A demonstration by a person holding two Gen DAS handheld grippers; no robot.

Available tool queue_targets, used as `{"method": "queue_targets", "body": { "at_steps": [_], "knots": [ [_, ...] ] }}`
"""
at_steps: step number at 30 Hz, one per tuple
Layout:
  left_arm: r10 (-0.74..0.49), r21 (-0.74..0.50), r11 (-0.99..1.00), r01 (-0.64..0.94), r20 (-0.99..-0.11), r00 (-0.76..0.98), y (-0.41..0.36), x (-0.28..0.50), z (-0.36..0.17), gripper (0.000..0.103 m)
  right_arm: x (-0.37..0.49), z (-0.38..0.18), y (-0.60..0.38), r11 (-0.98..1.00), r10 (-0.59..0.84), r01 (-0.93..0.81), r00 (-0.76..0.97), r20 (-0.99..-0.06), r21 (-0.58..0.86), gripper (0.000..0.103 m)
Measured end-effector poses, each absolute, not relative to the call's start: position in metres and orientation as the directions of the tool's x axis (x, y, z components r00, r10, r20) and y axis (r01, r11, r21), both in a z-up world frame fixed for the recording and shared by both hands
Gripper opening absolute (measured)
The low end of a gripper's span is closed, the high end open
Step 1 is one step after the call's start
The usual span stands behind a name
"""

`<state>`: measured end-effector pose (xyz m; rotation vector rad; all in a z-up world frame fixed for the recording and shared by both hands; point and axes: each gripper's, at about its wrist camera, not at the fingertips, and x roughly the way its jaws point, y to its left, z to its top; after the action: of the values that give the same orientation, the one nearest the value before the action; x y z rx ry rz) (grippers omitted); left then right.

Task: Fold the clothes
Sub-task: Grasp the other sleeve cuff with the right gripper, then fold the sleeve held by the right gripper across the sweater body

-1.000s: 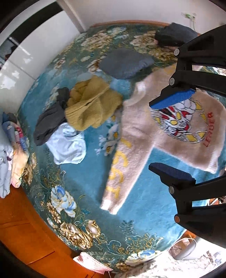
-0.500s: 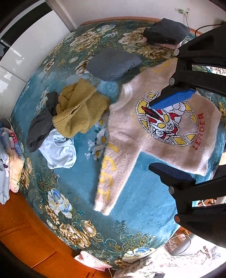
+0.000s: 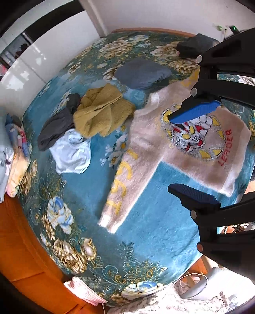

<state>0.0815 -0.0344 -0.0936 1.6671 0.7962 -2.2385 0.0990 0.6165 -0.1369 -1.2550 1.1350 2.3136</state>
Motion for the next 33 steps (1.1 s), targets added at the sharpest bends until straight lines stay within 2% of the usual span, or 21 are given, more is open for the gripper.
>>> {"method": "queue_targets", "body": {
  "at_steps": [6, 11, 17, 21, 29, 32, 33],
  "knots": [
    [0.155, -0.329, -0.758, 0.563, -0.93, -0.334, -0.111, 0.096, -0.116, 0.068, 0.056, -0.084, 0.512, -0.807, -0.217, -0.331, -0.603, -0.767, 0.489, 0.008],
    [0.167, -0.341, -0.692, 0.636, -0.933, -0.318, -0.182, 0.107, -0.151, 0.068, 0.02, -0.091, 0.397, -0.85, -0.312, -0.21, -0.54, -0.782, 0.484, 0.008],
    [0.204, -0.339, -0.613, 0.713, -0.94, -0.272, -0.246, 0.116, -0.204, 0.068, -0.008, -0.164, 0.271, -0.91, -0.318, -0.14, -0.371, -0.873, 0.391, 0.008],
    [0.244, -0.334, -0.588, 0.737, -0.942, -0.232, -0.266, 0.116, -0.239, 0.068, -0.02, -0.235, 0.214, -0.954, -0.219, -0.151, -0.241, -0.946, 0.259, 0.008],
    [0.309, -0.358, -0.539, 0.762, -0.926, -0.217, -0.283, 0.098, -0.299, 0.068, -0.025, -0.319, 0.163, -0.997, -0.037, -0.066, -0.095, -0.995, 0.044, 0.009],
    [0.328, -0.378, -0.513, 0.771, -0.916, -0.231, -0.288, 0.084, -0.318, 0.068, -0.025, -0.335, 0.162, -0.997, -0.035, -0.073, -0.067, -0.997, 0.04, 0.013],
    [0.335, -0.384, -0.504, 0.773, -0.912, -0.235, -0.289, 0.08, -0.324, 0.069, -0.025, -0.339, 0.163, -0.996, -0.041, -0.078, -0.059, -0.997, 0.046, 0.019]
  ]
}}
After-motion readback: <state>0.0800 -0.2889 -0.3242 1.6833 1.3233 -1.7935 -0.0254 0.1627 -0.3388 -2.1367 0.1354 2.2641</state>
